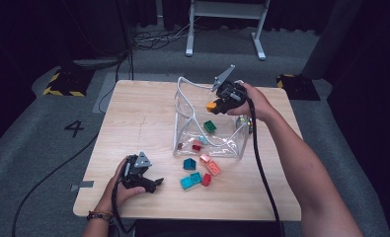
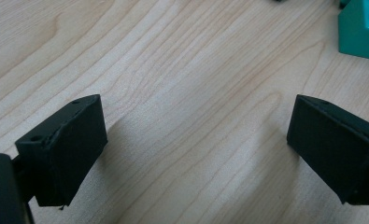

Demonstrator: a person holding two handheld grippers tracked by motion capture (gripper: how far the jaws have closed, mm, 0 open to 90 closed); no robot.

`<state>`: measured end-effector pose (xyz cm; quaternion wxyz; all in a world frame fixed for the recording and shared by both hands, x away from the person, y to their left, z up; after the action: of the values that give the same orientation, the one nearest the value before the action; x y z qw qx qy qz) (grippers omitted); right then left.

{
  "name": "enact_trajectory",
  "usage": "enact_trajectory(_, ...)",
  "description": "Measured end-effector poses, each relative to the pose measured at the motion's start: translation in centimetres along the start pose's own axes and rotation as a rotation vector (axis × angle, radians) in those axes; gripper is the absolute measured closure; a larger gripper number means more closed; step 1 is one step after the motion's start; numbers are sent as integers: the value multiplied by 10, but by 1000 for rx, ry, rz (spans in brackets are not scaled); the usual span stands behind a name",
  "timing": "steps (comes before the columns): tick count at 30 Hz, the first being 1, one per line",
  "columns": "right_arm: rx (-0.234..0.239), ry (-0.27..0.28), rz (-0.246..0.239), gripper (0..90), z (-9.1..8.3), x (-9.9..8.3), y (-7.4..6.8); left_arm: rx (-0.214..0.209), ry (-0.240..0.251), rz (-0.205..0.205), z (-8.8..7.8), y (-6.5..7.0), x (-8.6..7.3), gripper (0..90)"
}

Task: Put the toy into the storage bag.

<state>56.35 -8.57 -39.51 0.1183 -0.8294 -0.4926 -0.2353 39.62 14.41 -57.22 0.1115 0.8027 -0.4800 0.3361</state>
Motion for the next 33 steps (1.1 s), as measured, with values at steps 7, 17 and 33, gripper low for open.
enact_trajectory(7,-17,-109,19,670,-4,-19,4,1,3,-4,0,0,0,50)
enact_trajectory(17,-29,-214,32,669,-21,-43,13,1,3,-4,0,0,0,50)
enact_trajectory(33,-76,-232,41,649,-40,-57,25,1,3,-4,0,0,0,50)
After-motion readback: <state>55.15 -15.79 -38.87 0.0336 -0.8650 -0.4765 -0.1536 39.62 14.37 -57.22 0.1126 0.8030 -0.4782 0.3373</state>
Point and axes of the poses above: each handheld gripper's, and its own axes: z roughly forward along the jaws, x roughly out of its top, y roughly to its right, the point moved 9 cm from there along z, roughly forward along the jaws, and after that the axes turned 15 degrees about z, right-handed, at the moved point
